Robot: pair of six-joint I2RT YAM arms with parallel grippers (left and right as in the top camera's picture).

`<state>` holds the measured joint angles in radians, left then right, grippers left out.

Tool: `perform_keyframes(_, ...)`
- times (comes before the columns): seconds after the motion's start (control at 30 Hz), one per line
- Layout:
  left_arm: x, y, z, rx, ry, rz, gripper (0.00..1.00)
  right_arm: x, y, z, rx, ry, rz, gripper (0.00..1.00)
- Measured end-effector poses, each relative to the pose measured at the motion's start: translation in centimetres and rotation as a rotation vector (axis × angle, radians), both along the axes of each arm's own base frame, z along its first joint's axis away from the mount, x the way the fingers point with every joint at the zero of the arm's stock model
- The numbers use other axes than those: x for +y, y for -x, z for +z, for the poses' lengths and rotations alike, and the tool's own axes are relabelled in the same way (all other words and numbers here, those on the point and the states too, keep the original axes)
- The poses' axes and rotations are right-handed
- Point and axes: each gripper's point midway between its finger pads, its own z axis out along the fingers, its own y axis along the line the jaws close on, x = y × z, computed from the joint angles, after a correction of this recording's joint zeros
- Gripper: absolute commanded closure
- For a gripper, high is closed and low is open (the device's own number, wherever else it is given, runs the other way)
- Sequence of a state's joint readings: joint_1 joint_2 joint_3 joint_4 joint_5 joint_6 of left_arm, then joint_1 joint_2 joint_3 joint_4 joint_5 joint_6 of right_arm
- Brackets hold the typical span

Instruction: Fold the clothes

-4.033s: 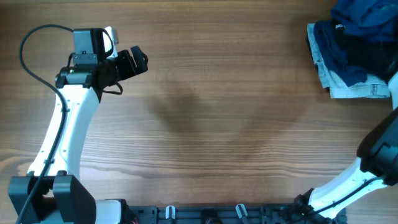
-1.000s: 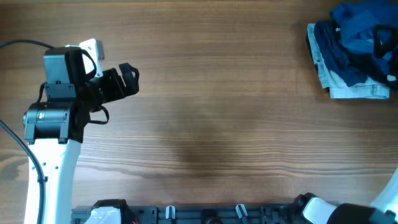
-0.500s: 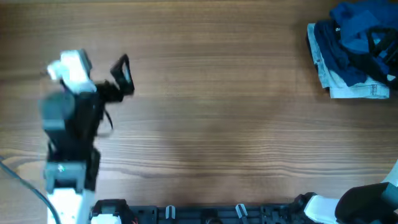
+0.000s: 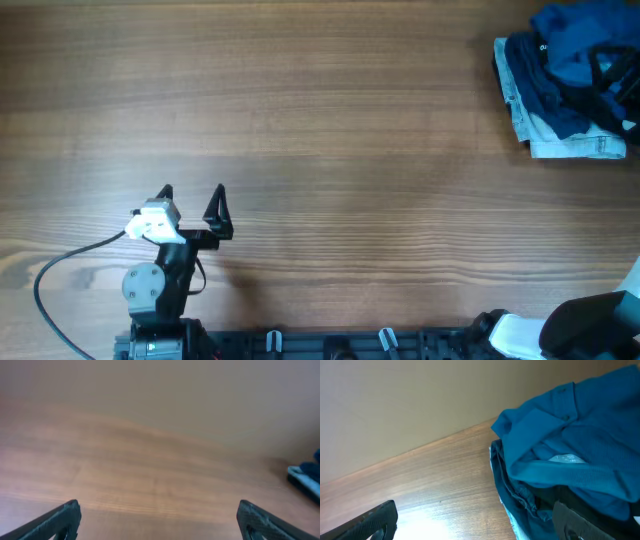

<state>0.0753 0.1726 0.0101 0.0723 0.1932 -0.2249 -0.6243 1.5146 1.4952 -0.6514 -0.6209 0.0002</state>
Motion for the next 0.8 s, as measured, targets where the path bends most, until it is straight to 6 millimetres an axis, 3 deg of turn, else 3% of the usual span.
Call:
perform_keyframes(0.1, 0.6, 0.5, -2.3, 0.09, 0.001, 0.037, 0.0, 0.0, 0.0, 0.0, 0.001, 0.0, 0.0, 0.0)
perform_keyframes(0.3, 0.8, 0.8, 0.3, -0.024, -0.006, 0.053, 0.0, 0.0, 0.0, 0.0, 0.001, -0.001, 0.0, 0.0)
perform_keyframes(0.8, 0.9, 0.9, 0.4, -0.027, -0.007, 0.054, 0.0, 0.0, 0.0, 0.0, 0.001, -0.001, 0.0, 0.0)
